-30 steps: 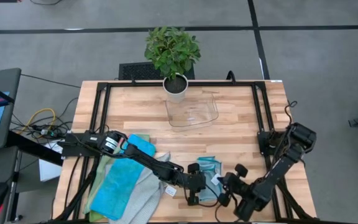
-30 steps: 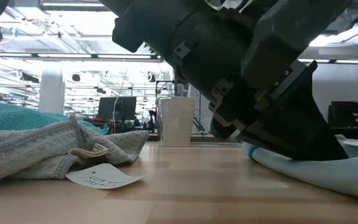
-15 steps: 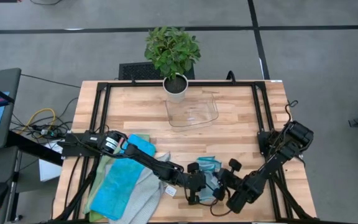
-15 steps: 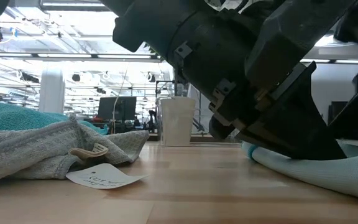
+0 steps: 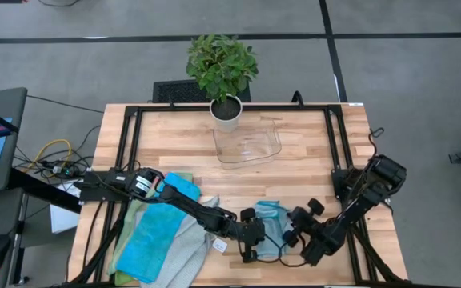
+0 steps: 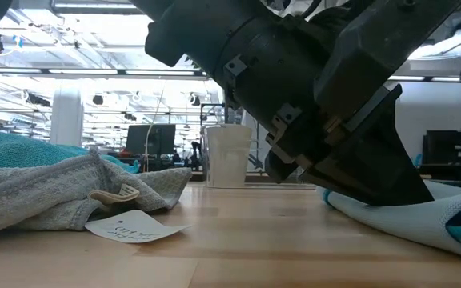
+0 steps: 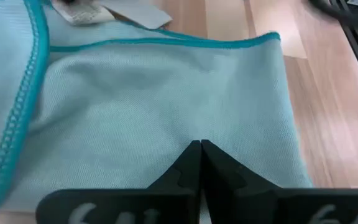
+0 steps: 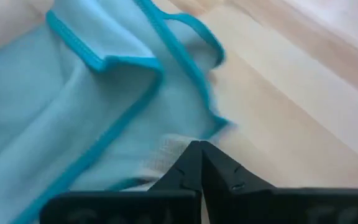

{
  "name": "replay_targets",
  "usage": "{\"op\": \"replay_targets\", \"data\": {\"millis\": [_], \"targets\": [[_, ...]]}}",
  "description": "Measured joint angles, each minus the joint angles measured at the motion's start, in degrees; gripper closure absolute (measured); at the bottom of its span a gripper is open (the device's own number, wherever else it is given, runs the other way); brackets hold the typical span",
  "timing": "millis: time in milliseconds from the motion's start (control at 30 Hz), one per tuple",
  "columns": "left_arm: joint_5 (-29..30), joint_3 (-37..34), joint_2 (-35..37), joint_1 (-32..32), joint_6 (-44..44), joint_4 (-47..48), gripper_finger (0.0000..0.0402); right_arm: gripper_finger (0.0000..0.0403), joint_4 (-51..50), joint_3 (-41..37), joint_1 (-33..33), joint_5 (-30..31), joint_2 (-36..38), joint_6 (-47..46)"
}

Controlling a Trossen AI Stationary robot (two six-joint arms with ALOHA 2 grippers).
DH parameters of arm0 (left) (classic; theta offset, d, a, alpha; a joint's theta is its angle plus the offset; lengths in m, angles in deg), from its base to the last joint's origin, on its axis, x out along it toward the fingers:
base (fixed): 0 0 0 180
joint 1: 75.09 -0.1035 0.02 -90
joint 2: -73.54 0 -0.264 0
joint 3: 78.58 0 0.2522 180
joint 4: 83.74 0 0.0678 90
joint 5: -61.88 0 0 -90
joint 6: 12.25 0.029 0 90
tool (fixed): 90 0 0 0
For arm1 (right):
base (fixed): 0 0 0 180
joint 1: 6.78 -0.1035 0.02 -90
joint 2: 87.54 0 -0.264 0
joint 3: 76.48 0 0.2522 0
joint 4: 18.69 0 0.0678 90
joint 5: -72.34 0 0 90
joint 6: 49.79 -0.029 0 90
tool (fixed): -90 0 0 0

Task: Fold microfiber towels
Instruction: Fold the light blue microfiber cloth

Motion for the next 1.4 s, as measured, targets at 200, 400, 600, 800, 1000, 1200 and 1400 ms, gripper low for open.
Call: {"op": "replay_targets", "data": {"millis": [200,400,600,800,1000,1200,1400], "targets": [[-0.06,-0.01,0.02,0.00,-0.50,0.06,0.0400,0.0376,1.33,1.12,-2.11,7.16,5.05,4.68],[-0.05,-0.01,0.02,0.00,-0.46,-0.08,0.0400,0.0354,6.38,0.33,0.78,7.63,4.47,13.12],[0.13,-0.01,0.02,-0.02,-0.39,-0.07,0.0400,0.0311,12.51,0.11,3.89,4.68,2.71,26.93],[0.16,-0.02,0.02,-0.02,-0.39,-0.09,0.0400,0.0277,14.13,-0.05,6.16,2.46,2.61,31.99],[0.22,-0.02,0.02,0.00,-0.40,-0.07,0.0400,0.0267,12.98,-0.10,8.64,1.86,2.58,33.15],[0.24,-0.02,0.02,0.00,-0.42,-0.04,0.0400,0.0279,7.37,-0.11,8.64,0.36,2.56,26.45],[0.28,-0.02,0.02,0.00,-0.44,-0.04,0.0400,0.0289,-0.65,-0.19,7.76,1.03,2.58,15.82]]}}
